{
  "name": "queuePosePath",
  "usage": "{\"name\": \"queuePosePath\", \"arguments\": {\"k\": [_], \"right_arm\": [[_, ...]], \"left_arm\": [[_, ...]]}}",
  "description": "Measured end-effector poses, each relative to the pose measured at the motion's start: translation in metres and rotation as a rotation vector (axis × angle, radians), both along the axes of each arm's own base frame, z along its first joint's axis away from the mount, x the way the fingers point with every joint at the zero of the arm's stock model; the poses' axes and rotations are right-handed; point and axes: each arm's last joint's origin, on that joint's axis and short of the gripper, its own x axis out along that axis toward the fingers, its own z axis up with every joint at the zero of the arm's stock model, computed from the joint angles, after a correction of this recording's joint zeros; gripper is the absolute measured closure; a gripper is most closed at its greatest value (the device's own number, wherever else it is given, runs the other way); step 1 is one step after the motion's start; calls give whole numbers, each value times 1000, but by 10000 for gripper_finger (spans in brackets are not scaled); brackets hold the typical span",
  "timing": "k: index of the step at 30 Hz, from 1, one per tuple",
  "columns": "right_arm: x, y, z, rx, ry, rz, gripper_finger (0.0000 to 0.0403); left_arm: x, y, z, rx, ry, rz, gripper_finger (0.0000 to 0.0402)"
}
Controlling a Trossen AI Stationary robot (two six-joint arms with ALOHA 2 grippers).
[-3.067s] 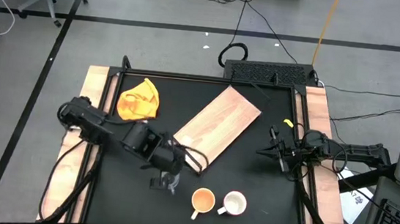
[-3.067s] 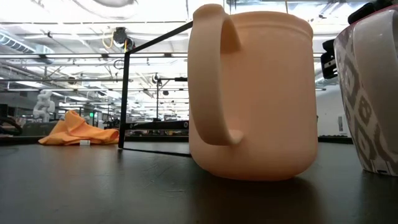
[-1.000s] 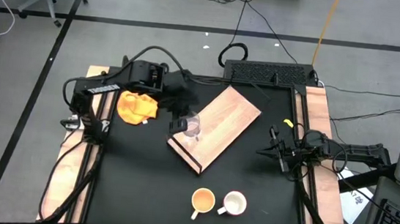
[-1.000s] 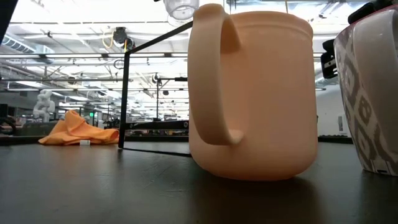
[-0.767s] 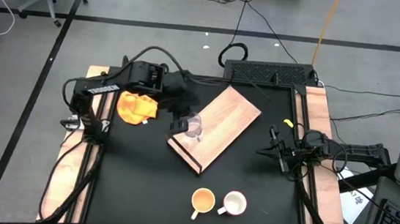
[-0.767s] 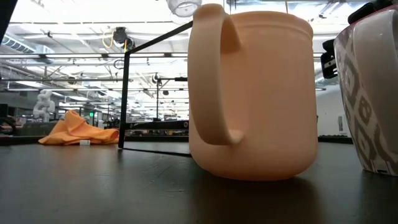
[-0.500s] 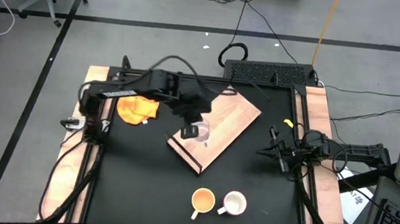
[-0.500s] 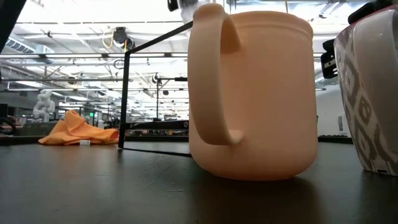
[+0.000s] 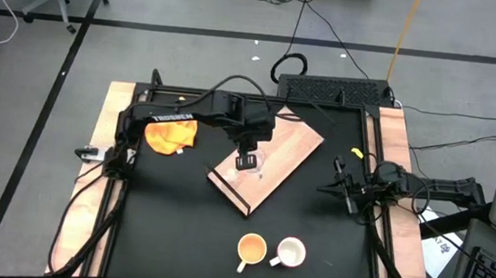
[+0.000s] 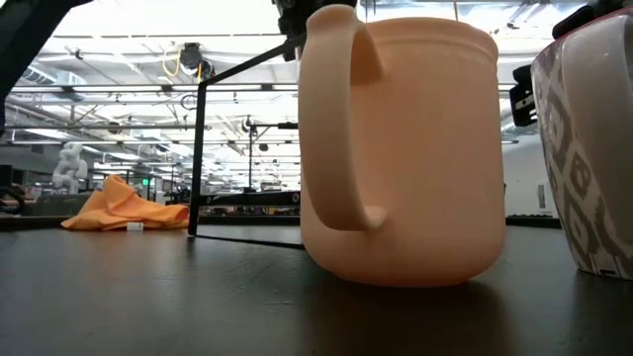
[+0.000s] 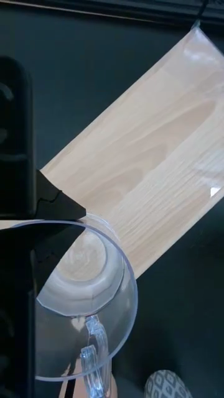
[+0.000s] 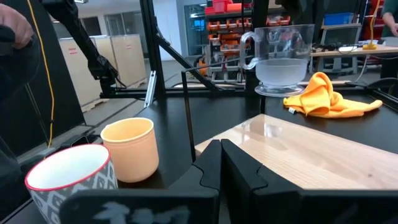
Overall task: Stack small to large cups/mugs on shelf
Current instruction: Put the transparent mug on the shelf
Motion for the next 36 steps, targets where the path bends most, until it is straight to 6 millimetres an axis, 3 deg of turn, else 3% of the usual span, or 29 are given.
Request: {"name": "queuePosePath", "arguments": {"k": [21,32,36], "right_arm": [[0,0,0,0,0,0,403],[0,0,0,0,0,0,403],[0,0,0,0,0,0,403]], "left_arm": [[6,-14,-7,-22,-10,-5,401],[13,-30,-42,1,44,-8,401],[13,-31,-46,-2,52,-7,401]]}}
